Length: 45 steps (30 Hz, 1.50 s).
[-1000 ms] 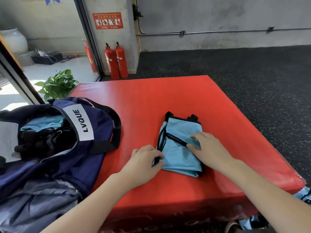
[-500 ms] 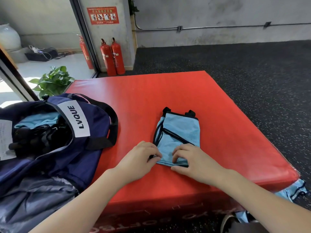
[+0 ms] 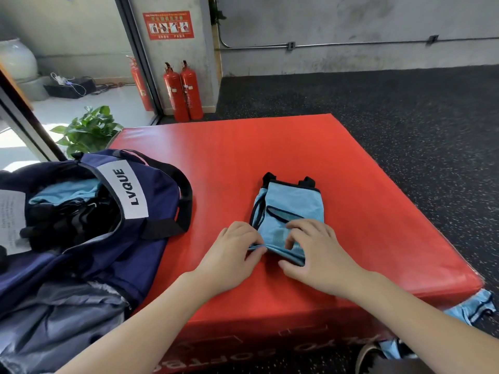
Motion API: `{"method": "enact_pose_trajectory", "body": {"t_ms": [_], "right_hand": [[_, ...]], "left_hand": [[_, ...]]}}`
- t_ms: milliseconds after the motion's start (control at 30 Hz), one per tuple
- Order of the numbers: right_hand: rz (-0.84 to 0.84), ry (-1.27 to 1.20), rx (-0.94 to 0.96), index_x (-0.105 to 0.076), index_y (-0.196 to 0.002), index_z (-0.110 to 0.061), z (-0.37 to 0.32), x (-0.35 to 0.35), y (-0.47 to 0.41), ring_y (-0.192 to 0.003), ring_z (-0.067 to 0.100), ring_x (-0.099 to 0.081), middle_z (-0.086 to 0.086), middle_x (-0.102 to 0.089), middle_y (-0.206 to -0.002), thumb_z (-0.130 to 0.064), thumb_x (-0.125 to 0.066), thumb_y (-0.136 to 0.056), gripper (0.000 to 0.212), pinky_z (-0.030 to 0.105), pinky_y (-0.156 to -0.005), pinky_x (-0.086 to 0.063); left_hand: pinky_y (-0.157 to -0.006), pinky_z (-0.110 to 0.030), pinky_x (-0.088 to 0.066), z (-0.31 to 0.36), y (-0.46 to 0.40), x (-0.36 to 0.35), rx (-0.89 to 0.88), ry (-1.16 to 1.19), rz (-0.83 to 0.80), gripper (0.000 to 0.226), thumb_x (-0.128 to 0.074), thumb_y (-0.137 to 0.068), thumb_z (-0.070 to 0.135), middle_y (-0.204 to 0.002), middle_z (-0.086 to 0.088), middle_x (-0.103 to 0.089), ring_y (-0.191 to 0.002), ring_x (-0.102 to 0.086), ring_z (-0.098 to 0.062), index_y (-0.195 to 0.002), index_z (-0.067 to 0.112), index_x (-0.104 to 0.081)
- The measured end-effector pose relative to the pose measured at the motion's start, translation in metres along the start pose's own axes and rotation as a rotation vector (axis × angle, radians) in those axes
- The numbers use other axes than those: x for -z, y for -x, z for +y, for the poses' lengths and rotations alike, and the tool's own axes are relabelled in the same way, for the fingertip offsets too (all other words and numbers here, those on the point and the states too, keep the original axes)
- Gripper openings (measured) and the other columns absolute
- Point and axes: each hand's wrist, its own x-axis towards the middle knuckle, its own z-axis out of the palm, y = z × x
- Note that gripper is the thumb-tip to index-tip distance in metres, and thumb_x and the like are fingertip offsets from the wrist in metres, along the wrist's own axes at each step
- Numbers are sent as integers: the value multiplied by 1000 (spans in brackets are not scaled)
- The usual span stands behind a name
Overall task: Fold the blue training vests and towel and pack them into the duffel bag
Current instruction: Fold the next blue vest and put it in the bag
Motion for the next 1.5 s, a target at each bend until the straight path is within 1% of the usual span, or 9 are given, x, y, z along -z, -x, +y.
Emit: {"method": "enact_pose_trajectory", "body": {"t_ms": [133,233,333,500,767,967,1200,1400,1500], "right_hand": [[-103,149,-79,-45,-98,-29,3,14,3,-140,21,-34,-5,-35,-149,-51,-63,-77,36,36,-111,-30],[-134,85,-111,-44,-92,-32,5,30,3,-104,18,-58,-15,-53,-125,-46,-60,-76,27,36,-83,-47],[-131,-42,-134,-49,-89,-32,9,39,4,-88,13,-60,-15,-63,-104,-53,-50,-66,31,39,-78,-51],[-147,-271,-152,-51,-73,-24,13,57,8,-54,7,-43,-12,-53,-59,-34,-62,-69,15,28,-53,-34],[-70,-573,-316,-66,-78,-18,31,53,-11,-53,5,-43,-13,-51,-58,-18,-69,-86,9,25,-54,-33],[-13,-521,-422,-70,-84,-25,46,38,-21,-74,16,-68,-3,-74,-80,-40,-76,-85,16,40,-69,-53],[27,-351,-488,-66,-84,-29,55,28,-26,-82,12,-67,-7,-70,-87,-58,-74,-81,31,39,-72,-58],[49,-277,-517,-67,-81,-27,58,27,-28,-78,14,-66,-7,-69,-83,-68,-65,-84,41,43,-70,-59],[50,-221,-536,-66,-82,-30,57,24,-30,-83,15,-64,-9,-68,-83,-71,-61,-84,42,43,-75,-56]], "left_hand": [[-97,-23,-39,8,-2,2,-2,86,52,21,-50,-98,41,-100,16,-61,-107,-55,-4,-99,24,-62],[-92,-13,-34,13,-1,5,24,110,101,15,-58,-97,41,-88,20,-58,-97,-51,-3,-93,27,-63],[-84,-17,-42,21,-1,9,66,177,132,10,-64,-95,40,-85,14,-64,-93,-55,-7,-95,30,-65],[-53,-33,-38,42,-1,16,138,416,142,6,-68,-94,34,-60,-7,-53,-49,-40,-14,-90,31,-66],[-76,-28,-52,44,-14,11,410,733,133,37,-77,-84,37,-90,3,-70,-81,-64,-14,-114,47,-58],[-70,-21,-46,35,-17,2,477,622,200,28,-70,-91,28,-95,11,-69,-74,-60,-11,-108,48,-62],[-49,-17,-37,26,-19,-4,529,473,176,16,-70,-91,24,-76,12,-65,-48,-44,-3,-95,39,-69],[-78,-30,-49,20,-26,-4,492,105,139,16,-66,-91,31,-98,14,-58,-85,-57,-6,-105,38,-69],[-91,-34,-40,19,-32,-4,285,-132,192,37,-70,-84,14,-119,8,-56,-114,-49,-17,-117,31,-67]]}}
